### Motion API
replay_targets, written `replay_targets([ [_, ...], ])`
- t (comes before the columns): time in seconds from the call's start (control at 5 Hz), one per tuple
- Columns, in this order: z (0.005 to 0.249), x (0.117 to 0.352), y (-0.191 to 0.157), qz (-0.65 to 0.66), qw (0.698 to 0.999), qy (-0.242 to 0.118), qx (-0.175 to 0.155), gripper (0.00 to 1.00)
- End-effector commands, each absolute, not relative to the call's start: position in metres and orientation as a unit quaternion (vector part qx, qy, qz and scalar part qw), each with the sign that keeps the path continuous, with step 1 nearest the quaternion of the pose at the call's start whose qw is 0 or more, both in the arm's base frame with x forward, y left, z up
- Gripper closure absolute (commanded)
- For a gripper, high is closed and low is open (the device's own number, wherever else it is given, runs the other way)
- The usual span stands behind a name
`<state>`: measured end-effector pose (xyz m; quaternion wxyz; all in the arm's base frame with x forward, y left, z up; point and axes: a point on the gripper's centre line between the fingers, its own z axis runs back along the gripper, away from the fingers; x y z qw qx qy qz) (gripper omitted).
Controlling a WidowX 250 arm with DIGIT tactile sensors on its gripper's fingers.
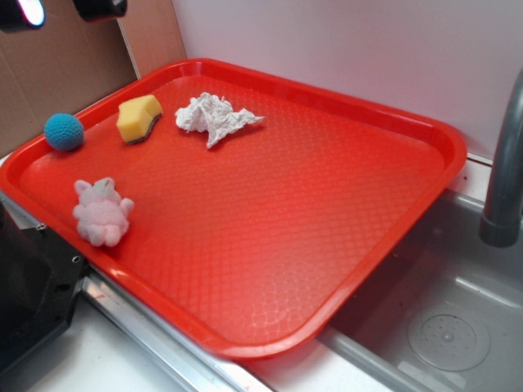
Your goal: Grab the green sponge.
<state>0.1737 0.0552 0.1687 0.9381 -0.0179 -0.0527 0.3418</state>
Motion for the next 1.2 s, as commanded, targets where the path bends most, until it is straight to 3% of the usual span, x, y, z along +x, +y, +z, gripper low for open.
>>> replay_targets([
  [0.0, 0.12, 0.219, 0.104, 0.419, 0.902, -0.104, 0.012, 0.0],
  [0.2, 0.091, 0.238, 0.119, 0.436, 0.892, -0.114, 0.037, 0.0],
  [0.4, 0.07, 0.242, 0.126, 0.443, 0.888, -0.115, 0.047, 0.0],
  [0.6, 0.054, 0.239, 0.13, 0.448, 0.886, -0.099, 0.065, 0.0],
  [0.8, 0.035, 0.234, 0.132, 0.44, 0.892, -0.074, 0.071, 0.0],
  [1.0, 0.032, 0.235, 0.133, 0.438, 0.894, -0.071, 0.065, 0.0],
])
